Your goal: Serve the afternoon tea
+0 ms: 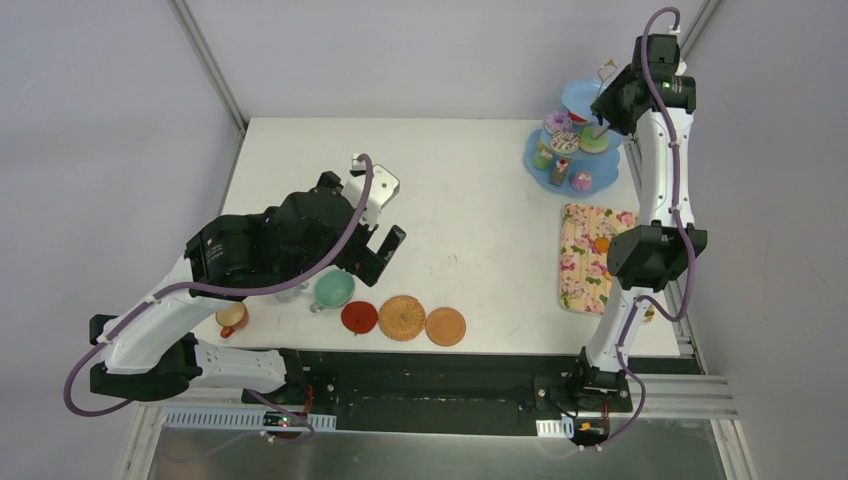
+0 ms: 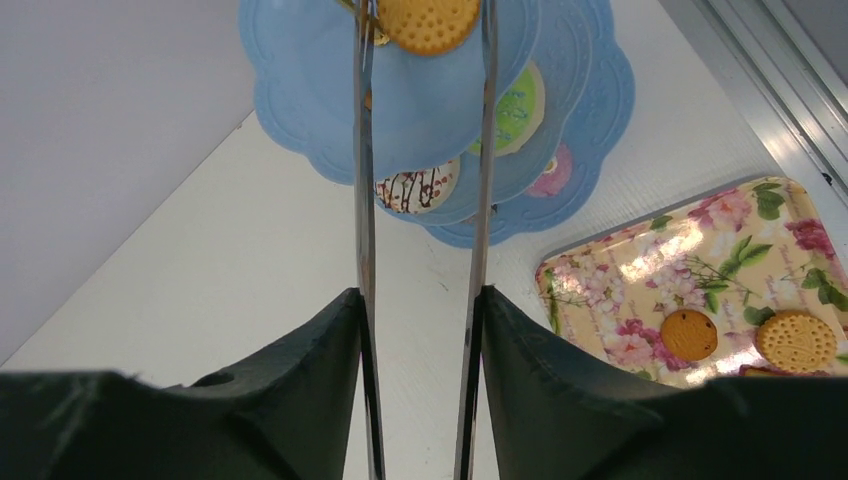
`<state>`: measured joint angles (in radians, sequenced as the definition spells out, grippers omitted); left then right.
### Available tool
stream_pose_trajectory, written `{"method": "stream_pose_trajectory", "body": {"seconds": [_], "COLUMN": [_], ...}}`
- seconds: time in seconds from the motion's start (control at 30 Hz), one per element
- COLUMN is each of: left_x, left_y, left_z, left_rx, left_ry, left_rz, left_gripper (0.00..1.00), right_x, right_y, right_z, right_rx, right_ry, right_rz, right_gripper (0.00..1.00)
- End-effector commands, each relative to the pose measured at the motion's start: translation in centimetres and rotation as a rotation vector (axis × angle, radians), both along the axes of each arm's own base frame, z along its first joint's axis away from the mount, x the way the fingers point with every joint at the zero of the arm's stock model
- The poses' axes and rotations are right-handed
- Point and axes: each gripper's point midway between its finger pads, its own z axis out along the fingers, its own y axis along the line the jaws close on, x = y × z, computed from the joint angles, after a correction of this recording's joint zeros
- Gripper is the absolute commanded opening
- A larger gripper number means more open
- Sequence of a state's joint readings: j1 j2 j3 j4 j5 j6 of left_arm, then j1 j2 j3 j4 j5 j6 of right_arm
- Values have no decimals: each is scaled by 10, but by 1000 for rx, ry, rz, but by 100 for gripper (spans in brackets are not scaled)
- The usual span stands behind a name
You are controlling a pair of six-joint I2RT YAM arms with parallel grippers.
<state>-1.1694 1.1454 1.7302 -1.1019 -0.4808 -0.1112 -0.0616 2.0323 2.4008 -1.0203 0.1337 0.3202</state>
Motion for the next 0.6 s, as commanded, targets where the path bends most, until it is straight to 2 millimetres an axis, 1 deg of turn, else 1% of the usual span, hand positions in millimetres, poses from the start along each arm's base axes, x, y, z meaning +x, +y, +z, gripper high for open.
{"method": "stream_pose_trajectory", "body": {"seconds": [0.0,0.23,0.33,0.4,0.47,0.53,0.57], "left_x": [5,6,6,6,6,6,6], "left_y": [3,2,2,2,1,-1,-3], "left_z": [5,5,5,5,4,2,2], "left_rx": [13,19,22,26,30,38,39], "left_ry": [-25,-28,-30,-31,-31,-28,-27], "left_rz": [14,10,6,4,0,-10,-17], "left_gripper": [100,100,100,100,100,100,100], "right_x": [9,5,-2,-13,-30,-50,-63], "right_y": [-13,-14,-14,-14,-16,-17,-16], "right_z": [36,47,58,69,79,82,77], "right_rx": [-52,-63,-64,-66,-74,-76,-75], "right_ry": [-115,-137,-158,-165,-163,-141,-111], "right_rz": [-12,-8,-10,-18,-31,-39,-40], "right_gripper": [50,52,52,52,51,49,48]}}
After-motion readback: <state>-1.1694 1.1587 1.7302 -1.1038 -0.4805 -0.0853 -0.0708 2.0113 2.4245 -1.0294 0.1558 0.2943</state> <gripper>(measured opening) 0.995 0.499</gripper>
